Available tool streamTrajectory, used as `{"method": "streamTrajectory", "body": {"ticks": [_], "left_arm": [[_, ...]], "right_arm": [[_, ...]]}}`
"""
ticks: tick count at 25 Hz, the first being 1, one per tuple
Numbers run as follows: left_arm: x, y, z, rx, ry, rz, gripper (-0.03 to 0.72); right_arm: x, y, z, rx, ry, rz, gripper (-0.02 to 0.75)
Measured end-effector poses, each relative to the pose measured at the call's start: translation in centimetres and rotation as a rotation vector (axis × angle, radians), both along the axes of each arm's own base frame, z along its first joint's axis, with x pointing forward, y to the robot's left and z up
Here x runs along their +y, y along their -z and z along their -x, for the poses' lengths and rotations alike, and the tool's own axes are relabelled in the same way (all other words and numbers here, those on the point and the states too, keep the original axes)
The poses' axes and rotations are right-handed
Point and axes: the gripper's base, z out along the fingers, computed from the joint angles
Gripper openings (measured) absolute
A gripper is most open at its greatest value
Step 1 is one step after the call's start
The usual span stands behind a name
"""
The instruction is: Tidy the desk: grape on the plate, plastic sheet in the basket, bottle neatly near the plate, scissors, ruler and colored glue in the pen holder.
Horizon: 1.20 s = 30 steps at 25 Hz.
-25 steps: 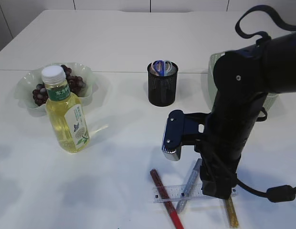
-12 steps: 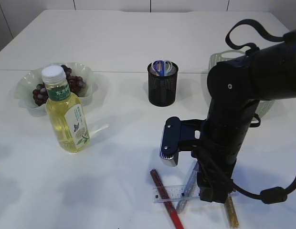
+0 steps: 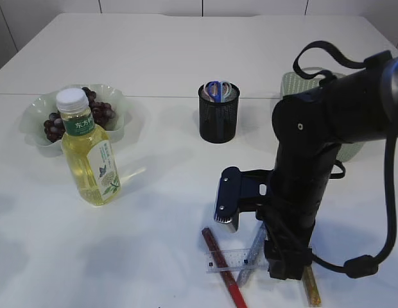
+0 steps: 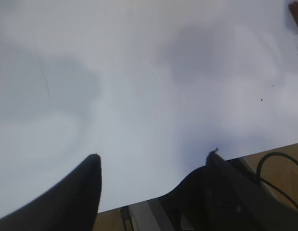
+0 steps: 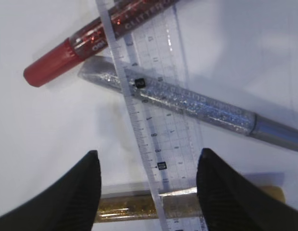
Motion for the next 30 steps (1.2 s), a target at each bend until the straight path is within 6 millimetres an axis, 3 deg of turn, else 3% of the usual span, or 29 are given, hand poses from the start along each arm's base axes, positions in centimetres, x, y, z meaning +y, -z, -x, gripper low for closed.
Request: {"method": "streamTrajectory", "body": {"ticks": [7,25,30], "left_arm": [[0.0,0.0,0.0,0.0,0.002,-0.001,0.489],[0.0,0.0,-0.1,-0.012,-0.001,0.002,0.489],[0.0,0.0,-0.1,-0.014,-0.001,0.002,0.489]], "right_arm": [[0.1,1.2,-0.2,0.014,-0.004,0.015,0.505],[0.2,2.0,-0.7,-0.012,-0.014,0.016,0.508],[0.2,2.0,-0.7,-0.02,-0.018,0.017,0.438]]}}
